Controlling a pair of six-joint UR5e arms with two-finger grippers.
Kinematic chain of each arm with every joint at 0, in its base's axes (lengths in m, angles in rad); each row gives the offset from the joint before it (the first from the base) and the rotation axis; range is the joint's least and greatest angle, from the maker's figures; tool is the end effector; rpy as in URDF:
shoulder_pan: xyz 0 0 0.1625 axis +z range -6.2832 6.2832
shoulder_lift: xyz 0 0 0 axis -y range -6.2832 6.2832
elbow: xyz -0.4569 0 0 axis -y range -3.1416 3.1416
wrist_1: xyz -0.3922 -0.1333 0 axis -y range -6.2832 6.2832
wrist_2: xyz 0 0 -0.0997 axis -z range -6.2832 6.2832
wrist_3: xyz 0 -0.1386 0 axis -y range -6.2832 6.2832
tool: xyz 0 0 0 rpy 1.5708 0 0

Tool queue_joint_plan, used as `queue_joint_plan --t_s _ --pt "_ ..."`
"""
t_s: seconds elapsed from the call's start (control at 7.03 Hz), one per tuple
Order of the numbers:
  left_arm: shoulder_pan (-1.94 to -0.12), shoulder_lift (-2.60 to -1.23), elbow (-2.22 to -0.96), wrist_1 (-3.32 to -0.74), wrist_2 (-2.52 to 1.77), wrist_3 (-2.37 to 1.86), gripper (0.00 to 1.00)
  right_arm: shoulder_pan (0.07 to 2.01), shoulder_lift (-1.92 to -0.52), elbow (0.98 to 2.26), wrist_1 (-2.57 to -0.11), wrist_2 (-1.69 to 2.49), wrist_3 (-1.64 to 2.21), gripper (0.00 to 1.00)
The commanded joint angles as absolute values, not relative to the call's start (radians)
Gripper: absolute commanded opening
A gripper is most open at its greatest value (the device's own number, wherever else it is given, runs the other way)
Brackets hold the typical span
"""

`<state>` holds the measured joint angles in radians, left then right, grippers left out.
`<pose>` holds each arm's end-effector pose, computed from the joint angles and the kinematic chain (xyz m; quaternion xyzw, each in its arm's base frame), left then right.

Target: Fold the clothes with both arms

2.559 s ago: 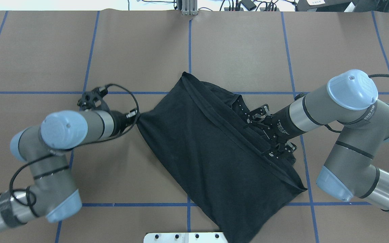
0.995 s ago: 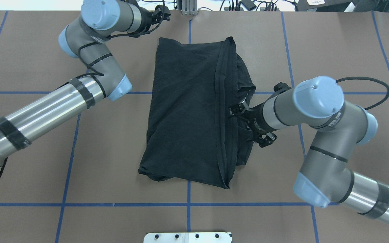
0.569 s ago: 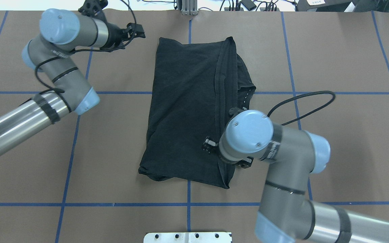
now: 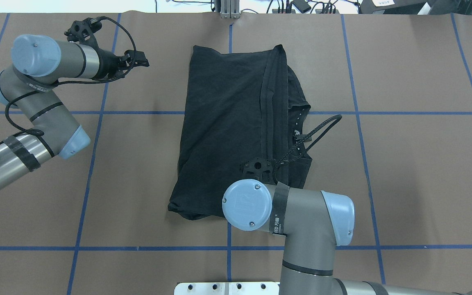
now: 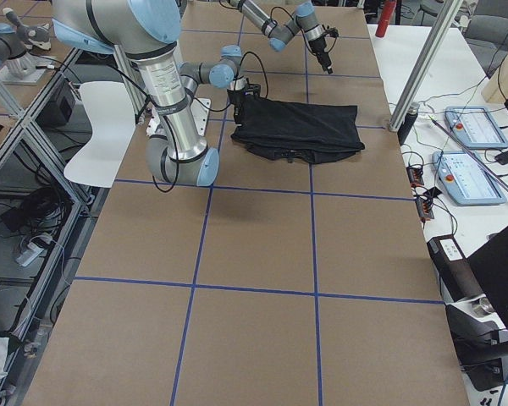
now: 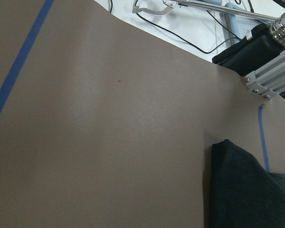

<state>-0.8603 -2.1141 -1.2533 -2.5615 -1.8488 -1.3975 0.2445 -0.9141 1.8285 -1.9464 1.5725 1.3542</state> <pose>0.4352 -0.6519 0.4185 0.1808 0.5482 -0.1992 0.7919 -0.6227 -0.2925 0.2815 0.0600 -0.2593 0.0132 0.9638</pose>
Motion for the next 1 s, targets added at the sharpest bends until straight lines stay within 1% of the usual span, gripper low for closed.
queue_joint_plan --t_s 0.0,0.57,0.71,0.85 --pt "-0.861 -2.109 -1.255 -2.562 -1.847 -1.399 0.97 0.232 -0.893 1.783 -1.947 1.552 1.310 0.40" --pt "-0.859 -2.109 -1.253 -2.562 -1.845 -1.399 0.97 0.226 -0.894 1.759 -1.945 1.536 1.302 0.37" --pt "-0.859 -2.109 -1.253 -2.562 -1.845 -1.399 0.97 0.224 -0.894 1.759 -1.944 1.536 1.302 0.20" --pt "-0.861 -2.109 -1.253 -2.562 -1.845 -1.399 0.97 0.225 -0.894 1.759 -1.944 1.536 1.301 0.00"
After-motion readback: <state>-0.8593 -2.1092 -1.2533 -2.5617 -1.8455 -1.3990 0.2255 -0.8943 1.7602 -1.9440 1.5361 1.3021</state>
